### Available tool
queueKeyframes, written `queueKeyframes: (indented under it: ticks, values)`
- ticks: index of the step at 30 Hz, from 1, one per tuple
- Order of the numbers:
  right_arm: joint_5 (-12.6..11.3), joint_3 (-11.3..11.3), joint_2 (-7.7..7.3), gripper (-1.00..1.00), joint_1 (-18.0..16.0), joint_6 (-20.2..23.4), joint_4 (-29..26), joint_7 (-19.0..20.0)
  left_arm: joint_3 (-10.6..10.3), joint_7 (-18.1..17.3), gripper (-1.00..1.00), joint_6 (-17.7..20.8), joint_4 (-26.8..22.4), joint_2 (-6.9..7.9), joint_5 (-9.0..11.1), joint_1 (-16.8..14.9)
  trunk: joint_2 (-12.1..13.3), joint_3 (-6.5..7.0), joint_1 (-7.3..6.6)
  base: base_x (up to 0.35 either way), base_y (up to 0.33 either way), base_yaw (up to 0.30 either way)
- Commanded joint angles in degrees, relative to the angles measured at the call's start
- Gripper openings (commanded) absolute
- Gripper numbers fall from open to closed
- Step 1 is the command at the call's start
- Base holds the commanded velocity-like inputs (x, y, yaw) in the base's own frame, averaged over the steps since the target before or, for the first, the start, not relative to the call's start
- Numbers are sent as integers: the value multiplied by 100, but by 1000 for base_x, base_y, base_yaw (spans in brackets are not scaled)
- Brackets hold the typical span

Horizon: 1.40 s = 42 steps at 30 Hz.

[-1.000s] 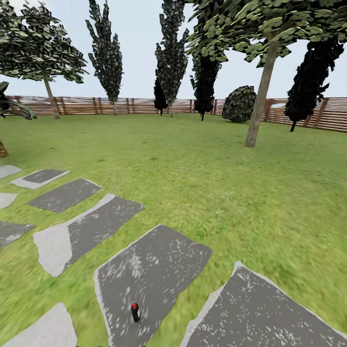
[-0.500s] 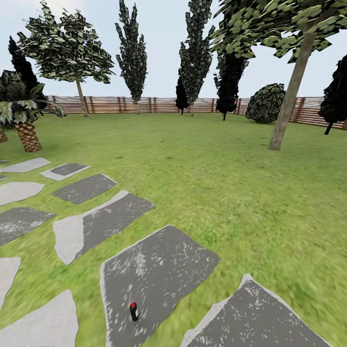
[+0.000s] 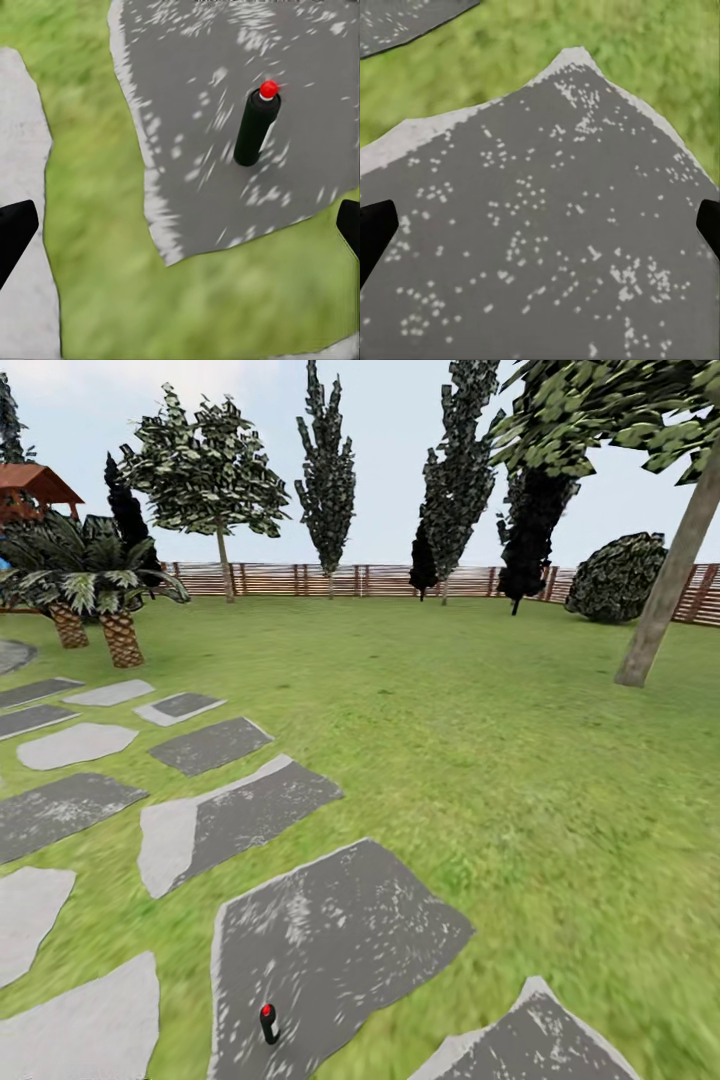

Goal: Pick up the pesticide atomizer in the garden and spray insectifuge to fully cover both potted plants in the garden.

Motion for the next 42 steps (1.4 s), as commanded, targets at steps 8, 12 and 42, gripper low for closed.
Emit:
queueKeyframes:
  ticks: [8, 12, 42]
  values:
    - [3, -1, 0, 100, -1, -16, 4, -10, 23, -8, 100, -20, 6, -1, 10, -5, -2, -5, 1, 168, -288, 277]
    - [3, -1, 0, 100, -1, -16, 4, -10, 23, -8, 100, -20, 6, -1, 10, -6, -2, -5, 1, 147, -298, 277]
    - [33, 20, -314, 100, -2323, 1088, -1290, 639, -58, -975, 100, 2941, -89, 266, -1150, -2652, -2, -5, 1, 50, -98, 64]
